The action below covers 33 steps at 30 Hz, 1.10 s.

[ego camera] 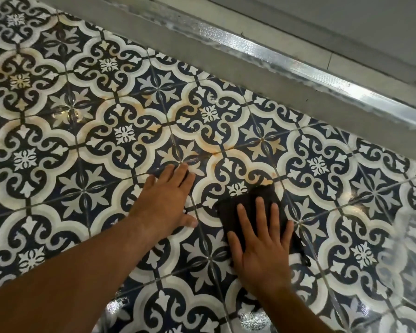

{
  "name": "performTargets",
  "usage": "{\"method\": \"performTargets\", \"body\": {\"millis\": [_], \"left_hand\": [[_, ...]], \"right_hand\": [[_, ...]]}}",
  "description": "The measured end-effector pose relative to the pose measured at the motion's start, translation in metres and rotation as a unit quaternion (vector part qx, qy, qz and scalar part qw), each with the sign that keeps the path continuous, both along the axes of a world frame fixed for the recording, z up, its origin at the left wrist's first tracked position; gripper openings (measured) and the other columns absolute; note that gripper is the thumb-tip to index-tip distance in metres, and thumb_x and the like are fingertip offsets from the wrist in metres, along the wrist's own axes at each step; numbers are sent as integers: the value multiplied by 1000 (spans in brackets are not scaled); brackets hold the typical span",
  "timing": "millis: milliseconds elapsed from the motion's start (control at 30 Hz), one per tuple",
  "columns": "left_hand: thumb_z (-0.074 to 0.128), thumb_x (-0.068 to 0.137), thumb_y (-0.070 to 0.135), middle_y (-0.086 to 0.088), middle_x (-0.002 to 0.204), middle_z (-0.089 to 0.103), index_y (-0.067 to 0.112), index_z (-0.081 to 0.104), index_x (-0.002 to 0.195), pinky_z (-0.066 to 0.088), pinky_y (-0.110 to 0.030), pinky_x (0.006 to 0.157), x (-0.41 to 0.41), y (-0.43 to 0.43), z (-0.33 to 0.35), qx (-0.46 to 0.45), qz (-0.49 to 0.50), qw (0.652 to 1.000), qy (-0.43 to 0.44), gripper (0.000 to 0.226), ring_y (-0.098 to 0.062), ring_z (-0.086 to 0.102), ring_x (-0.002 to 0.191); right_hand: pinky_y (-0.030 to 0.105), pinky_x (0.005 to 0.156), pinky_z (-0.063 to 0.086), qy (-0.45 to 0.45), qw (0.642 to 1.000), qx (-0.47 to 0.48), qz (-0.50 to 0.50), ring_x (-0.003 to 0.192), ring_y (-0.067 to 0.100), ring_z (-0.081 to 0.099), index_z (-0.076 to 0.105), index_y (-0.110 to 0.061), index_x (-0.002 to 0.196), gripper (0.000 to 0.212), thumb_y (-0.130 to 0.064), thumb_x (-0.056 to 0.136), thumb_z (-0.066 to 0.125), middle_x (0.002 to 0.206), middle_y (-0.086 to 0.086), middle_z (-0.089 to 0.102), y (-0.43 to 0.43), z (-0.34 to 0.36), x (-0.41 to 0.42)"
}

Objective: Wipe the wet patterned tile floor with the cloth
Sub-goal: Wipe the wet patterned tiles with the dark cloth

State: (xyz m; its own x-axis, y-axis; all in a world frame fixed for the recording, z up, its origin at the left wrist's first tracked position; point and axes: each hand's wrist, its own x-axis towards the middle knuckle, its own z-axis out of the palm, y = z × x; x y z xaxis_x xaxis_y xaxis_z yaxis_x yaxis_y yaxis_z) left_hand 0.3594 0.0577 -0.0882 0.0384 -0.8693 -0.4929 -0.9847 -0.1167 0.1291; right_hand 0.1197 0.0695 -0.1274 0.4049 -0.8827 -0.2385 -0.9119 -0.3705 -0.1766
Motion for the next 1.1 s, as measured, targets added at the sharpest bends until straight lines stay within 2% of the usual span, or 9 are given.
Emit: {"method": "performTargets", "body": {"millis": [167,300,400,533,700,800,933,1033,1100], "left_hand": [[60,79,65,3,158,-23,24,-12,151,9,-52,118,-1,0,-1,25,8,1000,11,109,-23,-17,146],[59,80,66,2,158,-24,23,-13,151,7,-51,119,-1,-2,-3,31,9,999,14,110,-23,-18,146],[59,79,66,2,159,-23,23,-12,151,8,-51,119,-2,-4,-4,37,9,999,12,110,-23,-17,146],[60,78,67,3,159,-22,24,-11,151,8,-51,119,-1,-4,-6,31,10,999,13,110,-23,-16,146],[59,79,66,2,157,-28,24,-15,150,2,-50,117,-2,-3,-8,45,16,999,6,111,-23,-20,145],[58,80,65,2,156,-29,24,-16,150,0,-49,117,-2,-4,-7,46,19,999,10,110,-23,-21,144],[58,81,64,3,157,-28,25,-16,150,-1,-49,116,-2,-3,-5,45,21,999,19,108,-22,-22,144],[59,81,64,5,157,-28,25,-14,151,0,-49,117,-2,-3,-6,46,26,998,23,108,-21,-22,144],[59,81,64,6,156,-28,26,-15,150,-1,-49,117,-1,-4,-7,51,27,998,23,108,-20,-23,144]], "right_hand": [[61,116,-1,0,999,21,-32,150,31,-7,21,-36,153,63,-63,97,15,163,3,4,-14,7,-36],[55,118,-8,0,999,10,-48,149,27,-16,9,-41,152,62,-66,95,11,163,-1,-8,-50,1,-37],[52,117,-13,21,1000,0,-21,147,25,-22,-2,-46,150,61,-70,95,5,162,-2,-16,-83,-6,-29],[51,115,-14,27,1000,-1,12,147,26,-21,-4,-45,151,61,-70,95,4,162,-3,-14,-108,-7,-13],[56,118,-2,8,1000,12,10,149,24,-17,2,-42,153,59,-64,99,8,164,-1,-6,-65,-5,-40],[56,118,-4,18,999,33,1,149,23,-17,3,-42,153,62,-67,96,7,164,-1,-6,-57,-2,-49],[59,116,-9,30,998,20,-42,145,27,-24,-9,-43,151,68,-73,91,0,161,-1,-19,-94,-4,-19],[62,113,-11,30,998,18,-55,145,33,-22,-8,-39,153,73,-75,89,-1,160,1,-21,-119,-4,19],[61,113,-12,27,999,10,-29,146,34,-19,-6,-37,153,72,-73,91,-1,161,0,-18,-117,-4,36]]}}
